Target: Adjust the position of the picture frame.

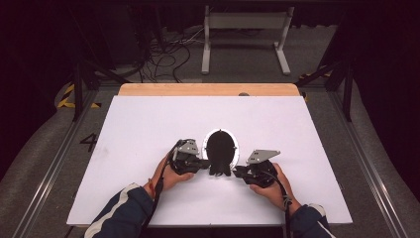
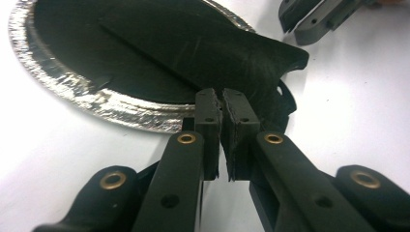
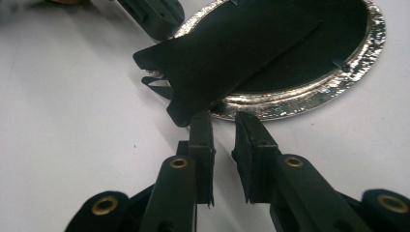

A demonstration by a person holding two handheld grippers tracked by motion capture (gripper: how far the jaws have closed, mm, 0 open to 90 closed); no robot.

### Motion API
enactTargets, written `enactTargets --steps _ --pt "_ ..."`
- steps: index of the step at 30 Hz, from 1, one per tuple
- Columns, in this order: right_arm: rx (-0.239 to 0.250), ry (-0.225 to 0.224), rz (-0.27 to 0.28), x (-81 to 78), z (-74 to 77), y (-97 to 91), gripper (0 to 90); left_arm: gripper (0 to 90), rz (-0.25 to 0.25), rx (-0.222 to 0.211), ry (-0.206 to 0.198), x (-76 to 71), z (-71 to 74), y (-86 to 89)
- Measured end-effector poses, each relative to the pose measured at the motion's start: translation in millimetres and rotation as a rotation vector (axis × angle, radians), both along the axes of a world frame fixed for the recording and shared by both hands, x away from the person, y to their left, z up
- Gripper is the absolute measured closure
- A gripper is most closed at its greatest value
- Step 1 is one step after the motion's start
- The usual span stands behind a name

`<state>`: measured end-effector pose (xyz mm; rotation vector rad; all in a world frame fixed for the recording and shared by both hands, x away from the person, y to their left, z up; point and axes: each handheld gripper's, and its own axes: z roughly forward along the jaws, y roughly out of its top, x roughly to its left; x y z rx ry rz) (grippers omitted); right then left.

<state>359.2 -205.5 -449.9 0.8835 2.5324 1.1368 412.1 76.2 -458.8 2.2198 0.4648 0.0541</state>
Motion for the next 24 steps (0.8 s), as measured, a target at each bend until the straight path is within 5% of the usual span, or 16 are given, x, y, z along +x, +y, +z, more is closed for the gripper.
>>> enactTargets --steps 9,24 --pt "0.022 -0.034 -0.028 -2.5 11.9 -11.5 63.9 70.9 0.053 -0.006 -0.034 -4.8 10.6 19.3" --pt "0.022 -0.033 -0.014 -7.5 12.5 -10.4 57.5 47.4 0.082 0.042 -0.111 -26.9 14.0 44.5"
